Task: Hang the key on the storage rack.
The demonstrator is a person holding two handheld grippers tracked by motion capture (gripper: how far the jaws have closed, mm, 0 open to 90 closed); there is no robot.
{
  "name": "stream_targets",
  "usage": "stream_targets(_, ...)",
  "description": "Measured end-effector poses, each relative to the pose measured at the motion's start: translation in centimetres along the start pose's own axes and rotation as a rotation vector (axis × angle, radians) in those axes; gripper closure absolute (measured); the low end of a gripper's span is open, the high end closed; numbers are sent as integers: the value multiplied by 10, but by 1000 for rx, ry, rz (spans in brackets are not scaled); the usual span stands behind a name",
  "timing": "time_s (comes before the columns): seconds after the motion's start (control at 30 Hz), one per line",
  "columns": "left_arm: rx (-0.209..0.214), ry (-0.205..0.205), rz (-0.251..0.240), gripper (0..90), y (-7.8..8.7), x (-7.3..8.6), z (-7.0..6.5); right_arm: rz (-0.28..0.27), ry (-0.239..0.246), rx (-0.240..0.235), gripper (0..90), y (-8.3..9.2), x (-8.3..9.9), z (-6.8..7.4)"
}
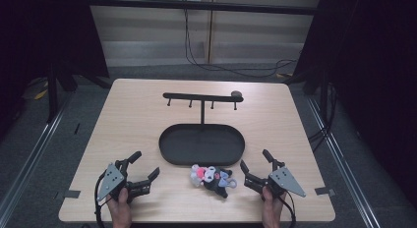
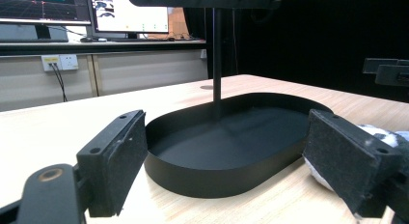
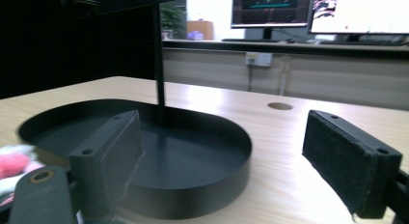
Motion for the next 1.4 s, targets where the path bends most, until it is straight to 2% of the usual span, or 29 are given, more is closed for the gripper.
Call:
stream_targets(0.17,1,0,-1,154,0,0,0,5,-2,-5,132,0,0,1)
stream_targets(0.27,1,1,0,154,0,0,0,-10,7,-61,129,1,-1,4)
stream_targets(0.37,2,-3,-1,154,0,0,0,-15,14,-80,132,1,-2,6)
stream_targets(0.4,2,-3,0,154,0,0,0,-1,8,-64,143,0,-1,5)
stream_targets(0.5,2,-4,-1,154,0,0,0,45,-16,-72,184,-4,1,3)
stream_targets(0.53,3,-2,-2,154,0,0,0,90,-12,-108,250,-6,1,6)
stream_targets(0.57,3,-2,0,154,0,0,0,90,-12,-108,250,-6,1,6)
stream_targets(0.6,4,0,-2,154,0,0,0,148,0,-149,290,-8,3,10)
stream_targets(0.67,4,-3,-2,154,0,0,-1,160,15,-167,298,-9,3,12)
stream_targets(0.73,4,-4,-1,154,0,0,0,196,29,-199,336,-8,4,15)
stream_targets(0.83,4,-2,-2,154,0,0,-1,202,27,-215,364,-7,4,15)
stream_targets(0.9,3,-3,0,154,0,0,0,209,18,-223,373,-5,2,14)
stream_targets(1.03,3,1,-3,154,0,0,-1,227,-20,-276,425,-5,-5,13)
stream_targets(1.13,1,-2,-2,154,0,0,0,239,-38,-290,425,-8,-15,12)
stream_targets(1.23,8,-5,-2,154,0,0,-1,299,2,-304,453,-16,-26,13)
stream_targets(1.33,6,-3,-4,154,0,0,-1,346,-1,-311,425,-20,-30,13)
stream_targets(1.37,6,-3,-3,154,0,0,-1,382,-17,-349,432,-24,-33,13)
stream_targets(1.4,6,-3,-3,154,0,0,-1,401,-15,-361,426,-26,-35,12)
Point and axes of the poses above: each handheld gripper's, and its own axes: y roughly backward along the jaws, x roughly out of its underside, z roughly to its left, the point moved 6 cm from there along -y, roughly forward along the jaws, and after that the axes turned 14 degrees about y, right-handed, at the moved point
